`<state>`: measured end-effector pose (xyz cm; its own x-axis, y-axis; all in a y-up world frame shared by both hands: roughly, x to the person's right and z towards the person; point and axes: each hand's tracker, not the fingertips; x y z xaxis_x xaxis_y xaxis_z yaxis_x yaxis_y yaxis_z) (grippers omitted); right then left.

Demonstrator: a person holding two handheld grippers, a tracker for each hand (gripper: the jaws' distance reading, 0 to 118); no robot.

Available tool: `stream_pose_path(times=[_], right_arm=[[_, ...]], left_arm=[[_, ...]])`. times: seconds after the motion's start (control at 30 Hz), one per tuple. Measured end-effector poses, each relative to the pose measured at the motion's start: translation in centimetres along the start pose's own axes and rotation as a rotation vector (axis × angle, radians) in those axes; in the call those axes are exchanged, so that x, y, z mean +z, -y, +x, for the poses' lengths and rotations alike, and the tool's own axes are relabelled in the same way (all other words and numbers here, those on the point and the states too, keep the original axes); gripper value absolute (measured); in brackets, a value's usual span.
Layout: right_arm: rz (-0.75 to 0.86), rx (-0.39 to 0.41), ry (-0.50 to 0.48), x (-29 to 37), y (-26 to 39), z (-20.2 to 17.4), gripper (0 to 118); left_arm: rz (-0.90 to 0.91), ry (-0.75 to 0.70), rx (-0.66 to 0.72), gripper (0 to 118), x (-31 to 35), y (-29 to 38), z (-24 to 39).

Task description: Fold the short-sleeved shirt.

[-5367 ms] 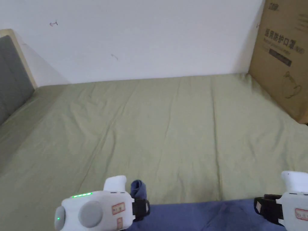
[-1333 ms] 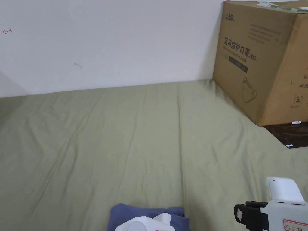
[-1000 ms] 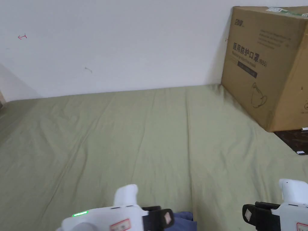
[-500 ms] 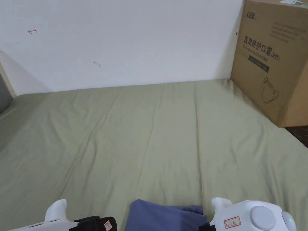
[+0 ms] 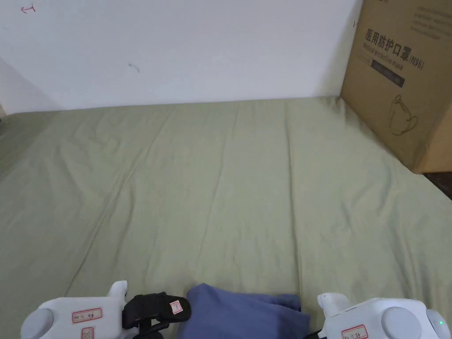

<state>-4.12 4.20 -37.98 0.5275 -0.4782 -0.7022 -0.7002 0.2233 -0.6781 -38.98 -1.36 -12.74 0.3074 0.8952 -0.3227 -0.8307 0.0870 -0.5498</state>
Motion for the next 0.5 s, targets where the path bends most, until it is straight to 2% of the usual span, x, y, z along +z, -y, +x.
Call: stream_pose_path(times=[0.1,0.17,0.2,0.27,0.33,0.37,0.4,0.47,0.5], right_arm=[[-0.005,0.0,-0.008,-0.2,-0.1,0.2,0],[-0.009,-0.004,-0.013,-0.2,-0.2,0.2,0],[-0.01,-0.007,-0.016,-0.2,-0.2,0.3,0],[-0.013,-0.011,-0.016,-0.2,-0.2,0.3,0],[-0.009,-0.022,-0.025,-0.3,0.0,0.5,0],[-0.004,-0.03,-0.032,-0.2,0.1,0.6,0],[-0.001,-0.039,-0.038,-0.2,0.1,0.9,0],[0.006,-0.049,-0.047,-0.1,0.3,1.0,0],[0.011,-0.057,-0.064,0.0,0.4,1.1,0]], left_arm=[[-0.088,0.201,0.042,118,-2.6,-0.2,-0.3],[-0.216,0.245,0.059,118,-5.3,0.7,-0.3],[-0.26,0.26,0.059,118,-6.3,1.1,-0.3],[-0.223,0.198,-0.033,118,-6.7,1.4,0.8],[-0.184,0.209,0.026,118,-6.3,1.5,0.3],[-0.159,0.202,0.054,114,-5.9,1.8,0.7],[-0.151,0.161,0.052,96,-5.5,1.8,0.8],[-0.125,-0.046,-0.021,26,-4.4,1.7,1.1],[-0.131,-0.176,-0.081,24,-4.4,1.8,0.7]])
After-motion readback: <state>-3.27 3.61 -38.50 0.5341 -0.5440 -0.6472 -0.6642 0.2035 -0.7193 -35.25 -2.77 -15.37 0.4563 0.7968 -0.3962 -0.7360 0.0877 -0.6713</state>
